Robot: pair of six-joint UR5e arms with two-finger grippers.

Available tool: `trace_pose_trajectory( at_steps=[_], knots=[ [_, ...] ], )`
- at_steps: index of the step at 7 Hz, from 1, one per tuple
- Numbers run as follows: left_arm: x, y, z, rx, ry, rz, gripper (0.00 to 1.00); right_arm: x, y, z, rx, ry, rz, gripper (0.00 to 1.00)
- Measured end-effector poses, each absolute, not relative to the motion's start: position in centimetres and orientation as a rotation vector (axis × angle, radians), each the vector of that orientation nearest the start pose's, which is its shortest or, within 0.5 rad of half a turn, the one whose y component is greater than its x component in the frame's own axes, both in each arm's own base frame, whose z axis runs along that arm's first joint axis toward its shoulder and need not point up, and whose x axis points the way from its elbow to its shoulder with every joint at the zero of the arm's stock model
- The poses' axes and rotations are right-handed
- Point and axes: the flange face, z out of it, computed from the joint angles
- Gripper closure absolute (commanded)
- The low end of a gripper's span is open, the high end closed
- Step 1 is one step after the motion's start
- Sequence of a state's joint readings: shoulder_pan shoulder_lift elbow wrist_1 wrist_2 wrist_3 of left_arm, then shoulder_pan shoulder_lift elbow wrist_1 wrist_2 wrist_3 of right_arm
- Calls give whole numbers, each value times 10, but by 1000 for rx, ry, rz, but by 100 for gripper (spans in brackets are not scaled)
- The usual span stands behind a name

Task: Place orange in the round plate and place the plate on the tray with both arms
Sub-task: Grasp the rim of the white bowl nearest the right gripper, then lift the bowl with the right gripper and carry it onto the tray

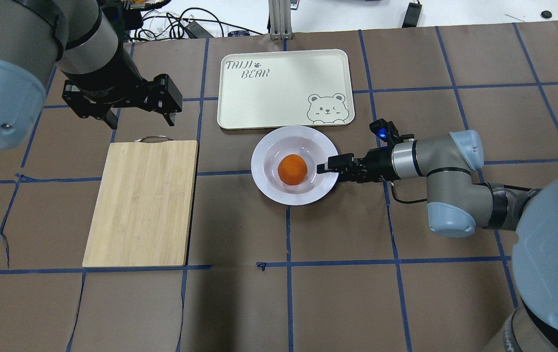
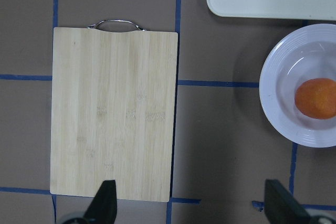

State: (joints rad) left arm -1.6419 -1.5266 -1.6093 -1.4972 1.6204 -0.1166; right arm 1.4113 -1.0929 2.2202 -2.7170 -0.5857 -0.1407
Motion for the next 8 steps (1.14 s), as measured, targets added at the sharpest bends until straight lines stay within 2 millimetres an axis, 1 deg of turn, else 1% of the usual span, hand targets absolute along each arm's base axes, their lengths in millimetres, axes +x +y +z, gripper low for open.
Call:
trace_pose_trajectory(
  at_steps=[1,2,3,4,5,6,8],
  knots=[
    [-161,-471,498,-76,3096,-129,0,144,-492,129,6,2153,-182,18],
    [-161,-471,498,-79,3097,-128,0,151,-490,127,-7,2151,-170,29],
    [-160,-471,498,-81,3097,-129,0,156,-488,127,-20,2156,-163,45],
    [-160,-471,498,-83,3097,-130,0,158,-488,127,-28,2161,-161,55],
    [-159,-471,498,-83,3096,-130,0,158,-487,126,-32,2164,-161,69],
    [-159,-471,498,-84,3096,-130,0,158,-487,127,-34,2166,-163,79],
    [-159,-471,498,-84,3096,-130,0,158,-487,131,-28,2167,-163,87]
  ],
)
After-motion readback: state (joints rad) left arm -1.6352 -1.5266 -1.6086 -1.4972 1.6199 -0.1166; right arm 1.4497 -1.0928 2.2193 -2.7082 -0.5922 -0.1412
